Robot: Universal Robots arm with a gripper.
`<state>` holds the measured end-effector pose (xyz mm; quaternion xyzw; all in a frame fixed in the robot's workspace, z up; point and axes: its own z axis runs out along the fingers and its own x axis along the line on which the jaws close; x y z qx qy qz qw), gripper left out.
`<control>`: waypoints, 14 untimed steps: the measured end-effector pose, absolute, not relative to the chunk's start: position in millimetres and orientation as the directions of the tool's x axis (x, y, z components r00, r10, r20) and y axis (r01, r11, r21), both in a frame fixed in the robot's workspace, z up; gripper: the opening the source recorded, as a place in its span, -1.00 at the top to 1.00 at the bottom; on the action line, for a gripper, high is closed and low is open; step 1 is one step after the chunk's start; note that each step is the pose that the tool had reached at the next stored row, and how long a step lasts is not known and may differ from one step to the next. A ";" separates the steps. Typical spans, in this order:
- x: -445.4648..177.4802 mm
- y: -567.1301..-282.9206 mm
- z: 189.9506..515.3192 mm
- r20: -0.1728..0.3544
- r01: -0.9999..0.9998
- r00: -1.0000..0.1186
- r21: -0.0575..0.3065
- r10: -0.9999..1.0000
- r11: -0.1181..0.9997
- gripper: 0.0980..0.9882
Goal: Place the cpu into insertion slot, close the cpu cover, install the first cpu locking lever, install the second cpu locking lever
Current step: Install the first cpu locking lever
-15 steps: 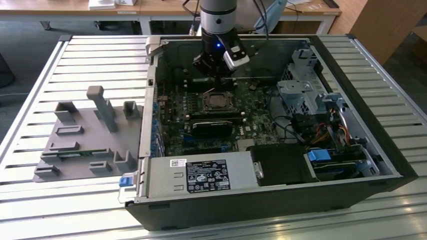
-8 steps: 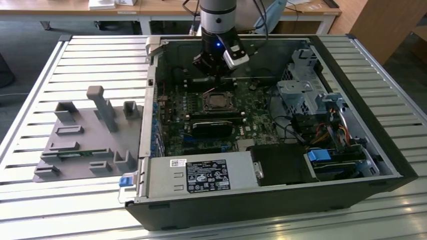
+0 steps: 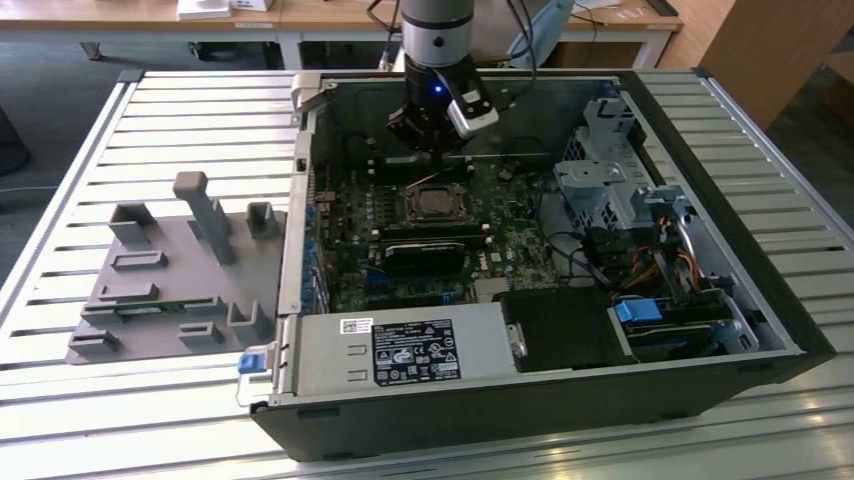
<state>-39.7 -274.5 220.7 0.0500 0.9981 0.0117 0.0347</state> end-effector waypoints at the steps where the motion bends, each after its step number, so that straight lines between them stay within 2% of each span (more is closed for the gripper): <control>1: -39.4 -274.0 219.9 -0.068 0.099 -0.993 0.027 0.100 0.995 0.98; 14: -32.1 -274.8 208.7 -0.069 0.099 -0.993 0.020 0.100 0.995 0.98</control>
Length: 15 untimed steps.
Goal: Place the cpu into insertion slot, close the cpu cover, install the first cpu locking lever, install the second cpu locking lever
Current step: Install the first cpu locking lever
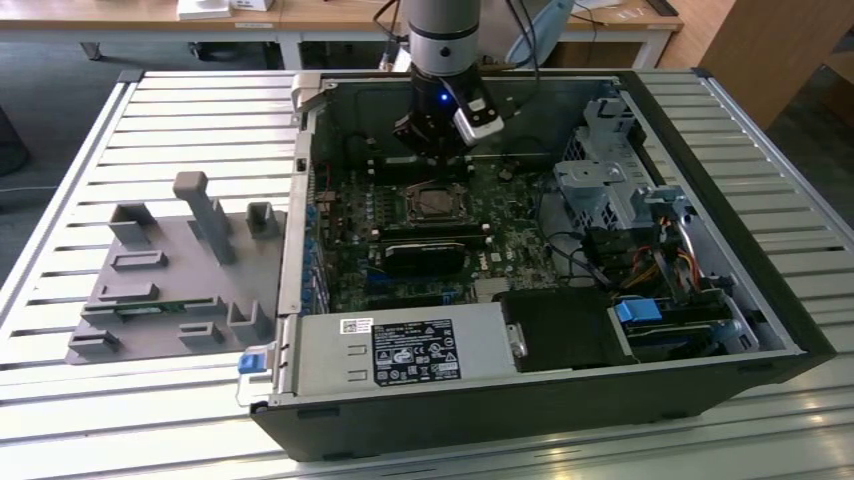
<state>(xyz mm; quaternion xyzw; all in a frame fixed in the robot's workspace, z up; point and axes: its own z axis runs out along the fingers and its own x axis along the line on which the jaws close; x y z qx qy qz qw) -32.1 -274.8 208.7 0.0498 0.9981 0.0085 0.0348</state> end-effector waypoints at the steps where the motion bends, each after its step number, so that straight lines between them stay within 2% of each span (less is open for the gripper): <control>1: -31.9 -274.8 207.8 -0.069 0.099 -0.993 0.020 0.100 0.995 0.98; 15: -29.9 -274.8 199.2 -0.070 0.099 -0.993 0.001 0.099 0.995 0.98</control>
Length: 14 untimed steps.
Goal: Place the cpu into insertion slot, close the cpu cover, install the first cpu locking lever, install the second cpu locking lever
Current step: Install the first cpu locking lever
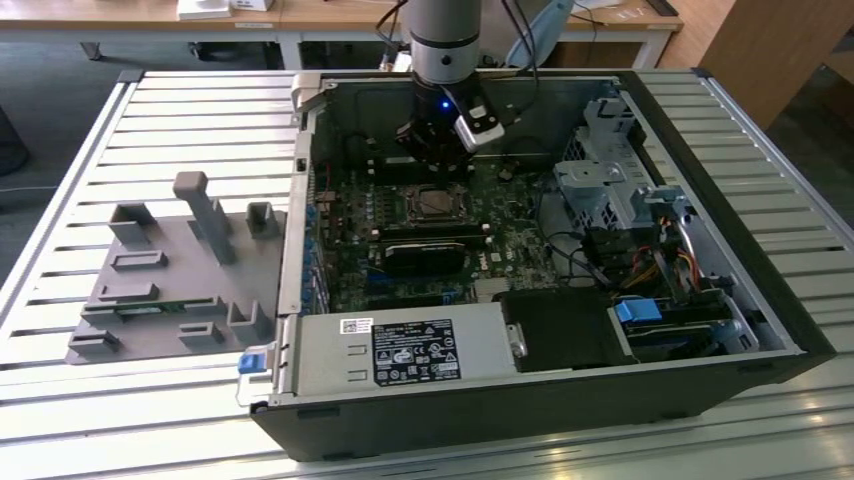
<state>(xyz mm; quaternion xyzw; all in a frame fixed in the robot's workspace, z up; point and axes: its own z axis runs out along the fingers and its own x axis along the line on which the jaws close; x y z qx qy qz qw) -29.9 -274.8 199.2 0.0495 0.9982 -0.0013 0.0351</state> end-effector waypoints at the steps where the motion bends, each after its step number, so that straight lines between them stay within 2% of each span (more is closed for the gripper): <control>1: -29.8 -274.8 199.1 -0.070 0.099 -0.993 0.000 0.099 0.995 0.98; 14: -29.3 -275.0 194.9 -0.070 0.099 -0.993 0.001 0.098 0.995 0.98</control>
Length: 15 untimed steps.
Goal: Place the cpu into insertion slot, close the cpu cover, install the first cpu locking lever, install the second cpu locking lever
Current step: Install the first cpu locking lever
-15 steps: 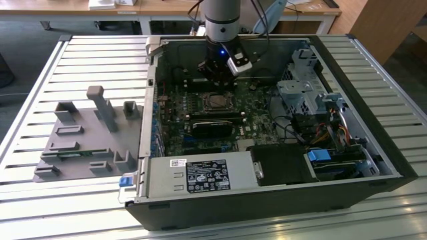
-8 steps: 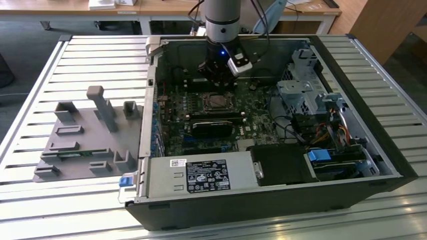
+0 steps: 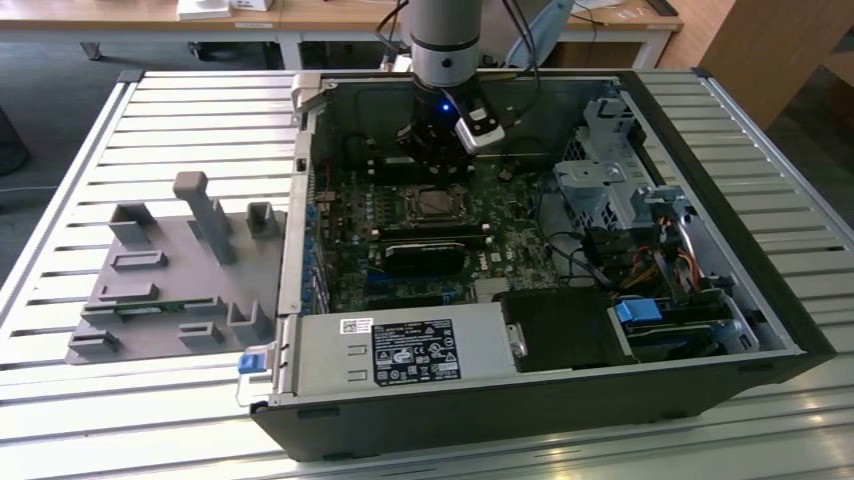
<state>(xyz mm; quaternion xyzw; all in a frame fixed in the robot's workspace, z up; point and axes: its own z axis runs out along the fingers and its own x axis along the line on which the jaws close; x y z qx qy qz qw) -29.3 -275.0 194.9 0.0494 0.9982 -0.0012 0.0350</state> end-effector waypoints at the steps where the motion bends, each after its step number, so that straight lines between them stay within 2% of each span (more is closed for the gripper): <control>1: -29.3 -275.0 195.0 -0.070 0.099 -0.993 0.002 0.099 0.995 0.98; 15: -29.1 -275.5 211.6 -0.070 0.099 -0.993 0.002 0.098 0.995 0.98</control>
